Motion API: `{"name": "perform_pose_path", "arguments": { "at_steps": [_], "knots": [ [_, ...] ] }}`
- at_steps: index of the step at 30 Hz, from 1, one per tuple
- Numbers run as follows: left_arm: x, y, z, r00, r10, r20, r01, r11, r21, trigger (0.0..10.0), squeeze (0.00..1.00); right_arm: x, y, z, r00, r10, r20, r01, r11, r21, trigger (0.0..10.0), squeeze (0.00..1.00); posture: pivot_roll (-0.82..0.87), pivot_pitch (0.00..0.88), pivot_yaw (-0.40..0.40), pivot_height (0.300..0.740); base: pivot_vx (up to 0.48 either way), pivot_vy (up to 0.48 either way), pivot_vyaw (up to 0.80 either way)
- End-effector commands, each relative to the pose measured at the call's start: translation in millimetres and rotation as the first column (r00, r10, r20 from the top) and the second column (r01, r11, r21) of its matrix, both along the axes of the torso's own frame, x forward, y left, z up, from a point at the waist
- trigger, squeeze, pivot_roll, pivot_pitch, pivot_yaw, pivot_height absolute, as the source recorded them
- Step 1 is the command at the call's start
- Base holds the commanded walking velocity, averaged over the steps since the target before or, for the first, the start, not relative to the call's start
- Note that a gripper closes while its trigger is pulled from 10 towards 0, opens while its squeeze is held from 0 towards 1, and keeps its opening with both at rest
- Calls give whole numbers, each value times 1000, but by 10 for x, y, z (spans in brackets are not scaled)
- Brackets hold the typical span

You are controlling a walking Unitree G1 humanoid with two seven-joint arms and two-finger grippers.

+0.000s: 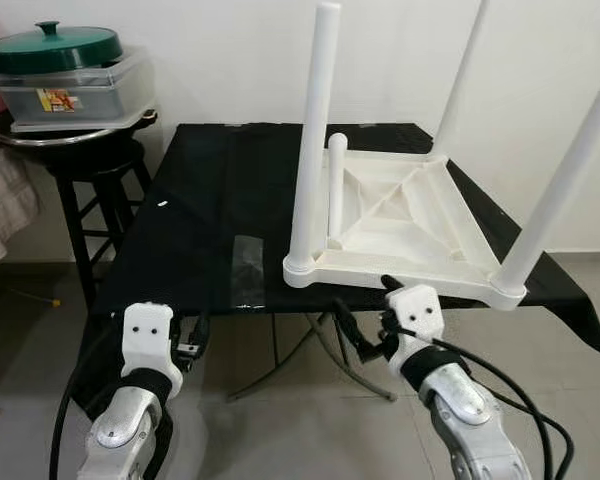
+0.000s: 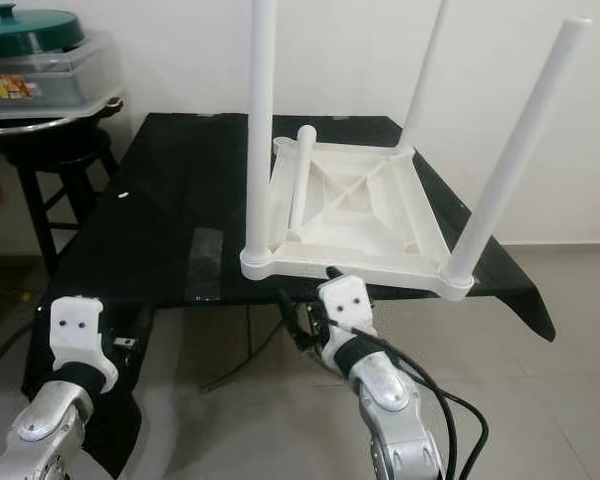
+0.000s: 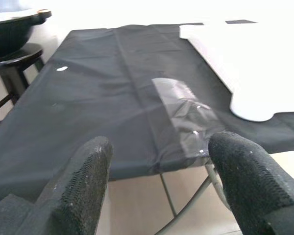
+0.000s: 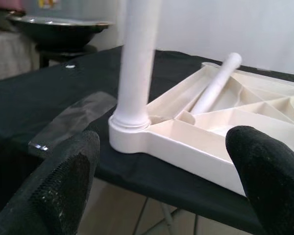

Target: Building children table

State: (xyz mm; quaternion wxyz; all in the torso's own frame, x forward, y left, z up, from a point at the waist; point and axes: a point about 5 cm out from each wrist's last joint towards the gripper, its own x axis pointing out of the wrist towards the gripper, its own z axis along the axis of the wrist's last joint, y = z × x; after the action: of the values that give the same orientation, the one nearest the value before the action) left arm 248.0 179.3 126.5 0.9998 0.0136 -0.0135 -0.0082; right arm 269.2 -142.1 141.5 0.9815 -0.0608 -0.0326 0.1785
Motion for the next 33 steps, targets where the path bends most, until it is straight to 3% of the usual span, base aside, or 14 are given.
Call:
{"name": "perform_pose_path", "arguments": {
  "at_steps": [1,7,13,27,33],
  "knots": [
    [14,13,-5,1000,-15,-3,16,999,34,10000,0,4,-5,-18,999,14,-32,-13,999,40,10000,0,-61,19,-42,740,0,0,800],
    [16,-2,17,999,-45,8,44,998,38,10000,0,-11,2,-12,999,23,-35,-20,996,87,10000,0,-63,24,-39,740,43,0,267],
    [19,-6,26,999,-52,12,51,998,42,10000,0,-6,19,-6,999,31,-24,-30,999,40,10000,0,-63,26,-38,740,279,0,267],
    [19,-10,32,998,-55,15,55,998,39,10000,0,-25,55,2,997,80,-23,-78,995,54,10000,0,-67,26,-38,740,291,0,0],
    [17,-6,31,999,-46,13,46,999,26,10000,0,-36,74,13,992,121,-22,-120,991,55,10000,0,-68,26,-38,740,0,0,0]
  ]
}}
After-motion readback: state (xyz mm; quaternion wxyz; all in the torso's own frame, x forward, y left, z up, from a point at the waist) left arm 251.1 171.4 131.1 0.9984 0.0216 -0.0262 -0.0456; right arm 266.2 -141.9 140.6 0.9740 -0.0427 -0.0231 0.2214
